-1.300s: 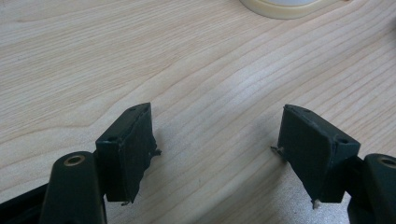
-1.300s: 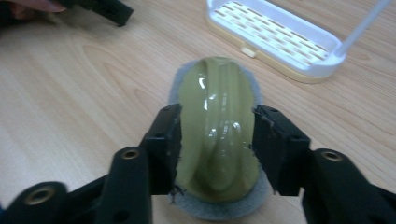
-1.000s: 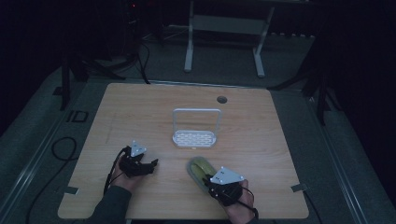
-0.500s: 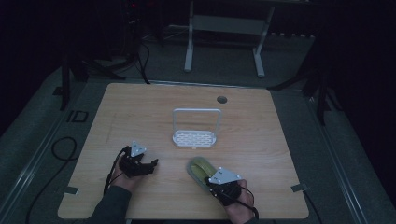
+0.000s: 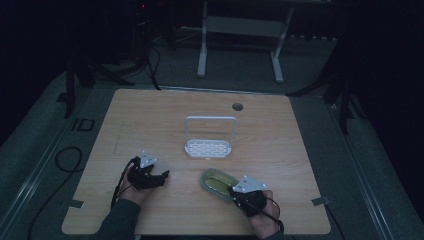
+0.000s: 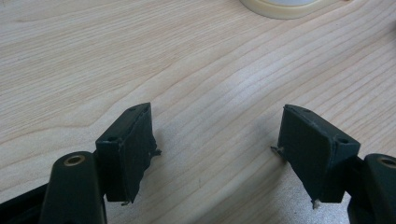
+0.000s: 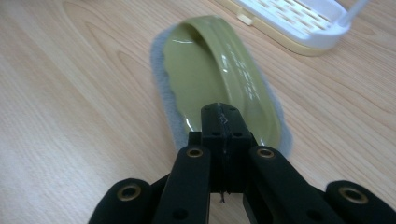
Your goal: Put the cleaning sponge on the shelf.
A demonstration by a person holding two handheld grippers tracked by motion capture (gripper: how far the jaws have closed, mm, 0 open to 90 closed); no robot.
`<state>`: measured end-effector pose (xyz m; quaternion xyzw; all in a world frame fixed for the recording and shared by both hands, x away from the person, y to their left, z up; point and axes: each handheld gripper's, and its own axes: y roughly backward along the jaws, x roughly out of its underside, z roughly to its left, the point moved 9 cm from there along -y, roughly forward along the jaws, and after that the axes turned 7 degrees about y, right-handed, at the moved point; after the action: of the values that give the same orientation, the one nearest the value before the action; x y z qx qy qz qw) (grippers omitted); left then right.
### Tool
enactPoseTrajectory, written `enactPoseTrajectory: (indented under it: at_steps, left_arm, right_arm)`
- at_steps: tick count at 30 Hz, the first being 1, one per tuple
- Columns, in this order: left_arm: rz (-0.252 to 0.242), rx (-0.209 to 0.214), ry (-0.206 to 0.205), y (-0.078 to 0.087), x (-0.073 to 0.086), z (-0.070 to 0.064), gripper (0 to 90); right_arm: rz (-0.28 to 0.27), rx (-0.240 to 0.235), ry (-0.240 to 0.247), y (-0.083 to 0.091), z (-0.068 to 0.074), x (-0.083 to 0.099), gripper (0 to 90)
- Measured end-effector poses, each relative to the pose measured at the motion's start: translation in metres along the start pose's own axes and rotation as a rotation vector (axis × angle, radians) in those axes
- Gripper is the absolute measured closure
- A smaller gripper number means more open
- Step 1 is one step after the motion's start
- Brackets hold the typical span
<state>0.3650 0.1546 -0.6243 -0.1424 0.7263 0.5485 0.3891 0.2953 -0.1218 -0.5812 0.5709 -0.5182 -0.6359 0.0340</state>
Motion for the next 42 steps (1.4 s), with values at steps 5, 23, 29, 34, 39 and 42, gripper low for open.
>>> enactPoseTrajectory:
  at_steps: [5,23,29,34,39,42]
  left_arm:
    - [0.0,0.0,0.0,0.0,0.0,0.0,27.0]
    - [0.0,0.0,0.0,0.0,0.0,0.0,26.8]
    - [0.001,0.001,-0.001,0.0,0.0,0.0,26.8]
    - [0.002,0.0,-0.001,0.0,0.0,0.0,26.8]
    - [0.001,0.001,-0.001,0.0,0.0,0.0,26.7]
    - [0.001,0.001,-0.001,0.0,0.0,0.0,26.7]
  right_arm:
    - [-0.006,0.004,0.011,0.006,-0.007,-0.002,89.9]
    - [0.024,-0.088,0.111,0.013,-0.026,-0.031,66.6]
    - [0.053,-0.119,0.134,0.006,-0.025,-0.034,61.1]
    - [0.079,-0.146,0.16,0.0,-0.024,-0.037,58.0]
    - [0.112,-0.175,0.2,-0.006,-0.02,-0.038,57.1]
    - [0.129,-0.184,0.218,-0.01,-0.019,-0.039,56.5]
